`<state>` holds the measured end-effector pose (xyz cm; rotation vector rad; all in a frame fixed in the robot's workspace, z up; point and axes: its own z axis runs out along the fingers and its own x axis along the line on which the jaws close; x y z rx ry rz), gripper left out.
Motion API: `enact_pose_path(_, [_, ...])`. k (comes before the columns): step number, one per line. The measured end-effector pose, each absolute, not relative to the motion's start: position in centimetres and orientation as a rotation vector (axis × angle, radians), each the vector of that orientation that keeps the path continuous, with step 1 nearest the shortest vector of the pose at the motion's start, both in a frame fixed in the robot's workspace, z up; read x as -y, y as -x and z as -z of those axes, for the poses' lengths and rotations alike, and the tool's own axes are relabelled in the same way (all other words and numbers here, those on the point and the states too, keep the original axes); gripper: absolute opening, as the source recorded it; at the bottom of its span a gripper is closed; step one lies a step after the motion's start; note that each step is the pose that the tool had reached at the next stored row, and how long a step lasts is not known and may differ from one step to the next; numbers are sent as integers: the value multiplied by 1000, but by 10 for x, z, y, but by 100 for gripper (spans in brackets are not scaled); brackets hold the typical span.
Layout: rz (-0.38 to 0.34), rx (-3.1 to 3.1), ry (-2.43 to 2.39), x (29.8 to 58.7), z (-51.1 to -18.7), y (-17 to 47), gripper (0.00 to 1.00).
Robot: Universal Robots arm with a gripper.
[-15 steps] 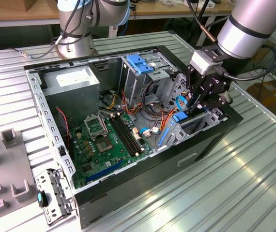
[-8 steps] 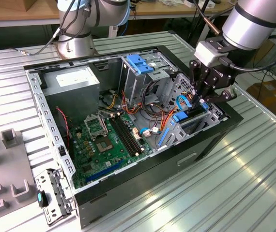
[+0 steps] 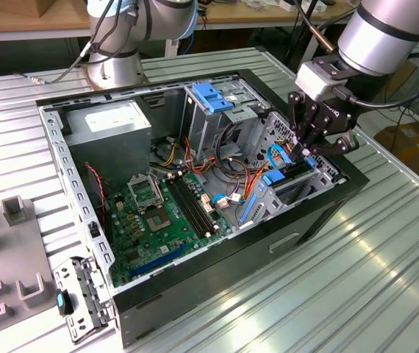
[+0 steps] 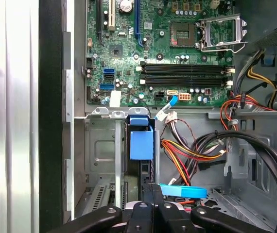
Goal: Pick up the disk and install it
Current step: 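Insert the second disk wire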
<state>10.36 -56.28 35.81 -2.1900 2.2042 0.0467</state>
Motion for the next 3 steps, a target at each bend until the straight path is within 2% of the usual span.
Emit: enact_pose_path(3, [-47, -2204, 2190, 563, -358, -104, 11])
